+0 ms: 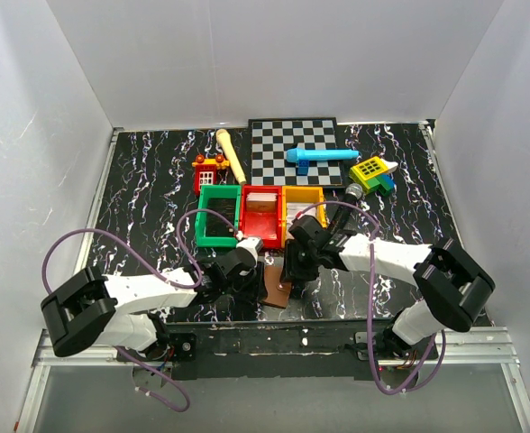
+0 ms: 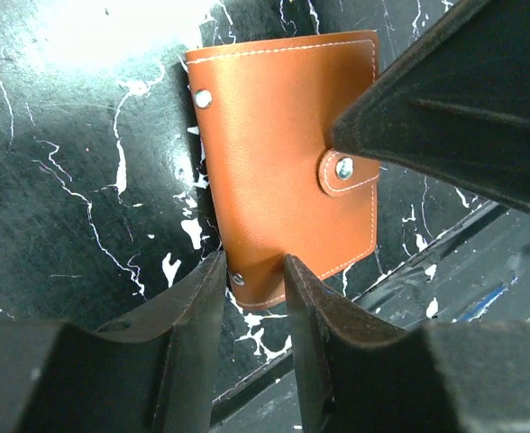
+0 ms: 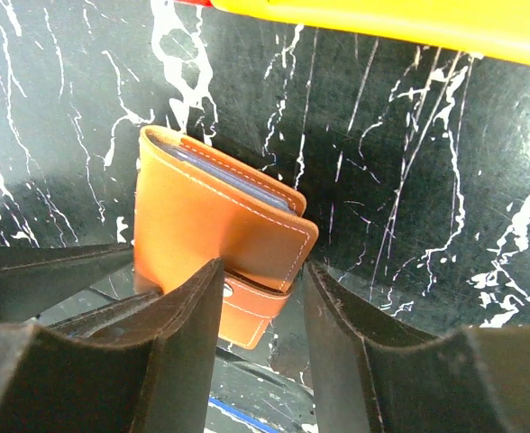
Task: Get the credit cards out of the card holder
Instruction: Pick up the card holder from the center of the board.
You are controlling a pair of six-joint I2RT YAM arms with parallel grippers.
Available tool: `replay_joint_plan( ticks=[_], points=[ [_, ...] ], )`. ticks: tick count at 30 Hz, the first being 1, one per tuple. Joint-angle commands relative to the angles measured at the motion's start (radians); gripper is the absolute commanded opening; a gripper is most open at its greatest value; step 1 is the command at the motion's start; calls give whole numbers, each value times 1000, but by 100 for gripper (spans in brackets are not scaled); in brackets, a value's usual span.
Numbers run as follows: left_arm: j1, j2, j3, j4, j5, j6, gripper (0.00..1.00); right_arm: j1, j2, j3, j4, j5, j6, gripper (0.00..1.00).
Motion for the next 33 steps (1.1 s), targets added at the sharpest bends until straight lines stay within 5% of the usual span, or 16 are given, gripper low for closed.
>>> replay_joint_plan(
  ticks=[1,14,20,33],
  points=[
    [-2,-59,-21,24,2,-11,31,-2,13,64,-46,9,-58,47],
    [-2,-75,-33,4,-32,-30,35,-2,1,85,-131,58,-78,56],
    [-2,-64,-7,-22,-74,-28,39,-16,-22,31,-79,49,-40,58],
    [-2,8,8,-30,-52,-33,29,-50,1,-54,125,-60,22,54]
  ],
)
